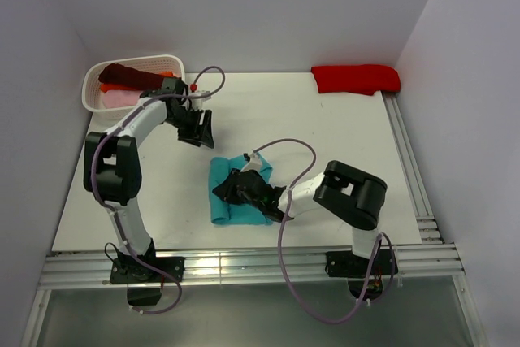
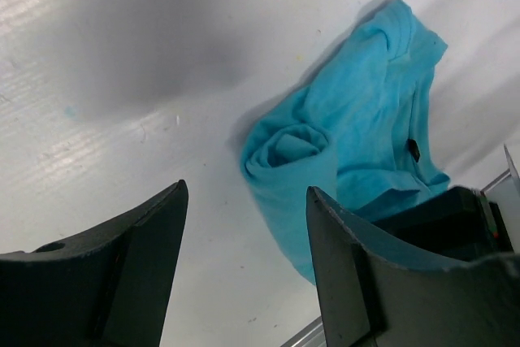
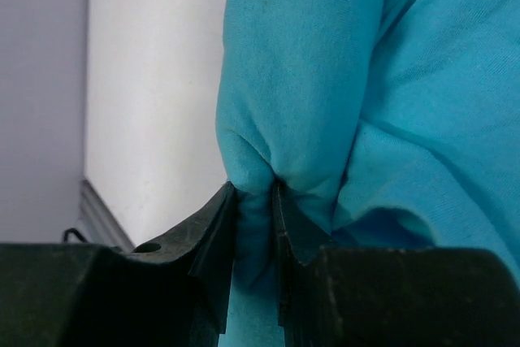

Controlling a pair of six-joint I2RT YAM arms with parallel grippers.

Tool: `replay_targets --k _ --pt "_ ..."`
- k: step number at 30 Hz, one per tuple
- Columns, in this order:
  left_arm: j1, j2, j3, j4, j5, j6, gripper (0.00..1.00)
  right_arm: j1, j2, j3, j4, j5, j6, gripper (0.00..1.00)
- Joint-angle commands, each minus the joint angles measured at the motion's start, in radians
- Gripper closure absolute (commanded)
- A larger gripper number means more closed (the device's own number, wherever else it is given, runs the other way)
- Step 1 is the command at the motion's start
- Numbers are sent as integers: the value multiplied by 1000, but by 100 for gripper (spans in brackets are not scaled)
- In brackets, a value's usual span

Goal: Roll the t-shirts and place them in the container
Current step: Roll the tshirt

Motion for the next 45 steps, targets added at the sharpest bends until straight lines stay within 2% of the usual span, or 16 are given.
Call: replay_targets --k 1,10,20,23,26,27,29,30,34,36,37,41,45 --pt "3 -74 -52 24 44 38 34 -27 44 -23 132 -106 59 79" --pt "-4 -122 -208 81 76 103 30 -73 127 -129 358 -170 211 78" --pt "-66 -125 -270 181 138 67 29 -75 133 -184 325 -153 278 79" --pt "-79 -97 -258 199 118 38 30 -77 129 -197 310 -146 286 79" --pt "-107 -62 -235 195 66 5 37 -75 129 -198 299 -144 286 79" --pt "-116 -54 -227 191 44 -5 44 -77 127 -200 291 -143 284 79" --pt "-144 -48 -204 178 -5 -43 51 -75 109 -180 213 -133 258 78" --pt "-151 -48 -199 173 -38 -46 58 -73 99 -171 178 -123 246 76" --pt "-191 -48 -178 145 -113 -49 75 -51 32 -85 -114 -42 185 66" --pt "-205 -51 -178 142 -143 -51 78 -38 -11 -48 -221 23 151 58" --pt "-219 -54 -181 144 -166 -52 79 -31 -23 -1 -341 44 143 56" --pt "-240 -56 -185 144 -201 -54 79 29 -66 142 -630 178 109 45" --pt "-248 -57 -182 139 -218 -57 79 80 -60 288 -874 281 117 41"
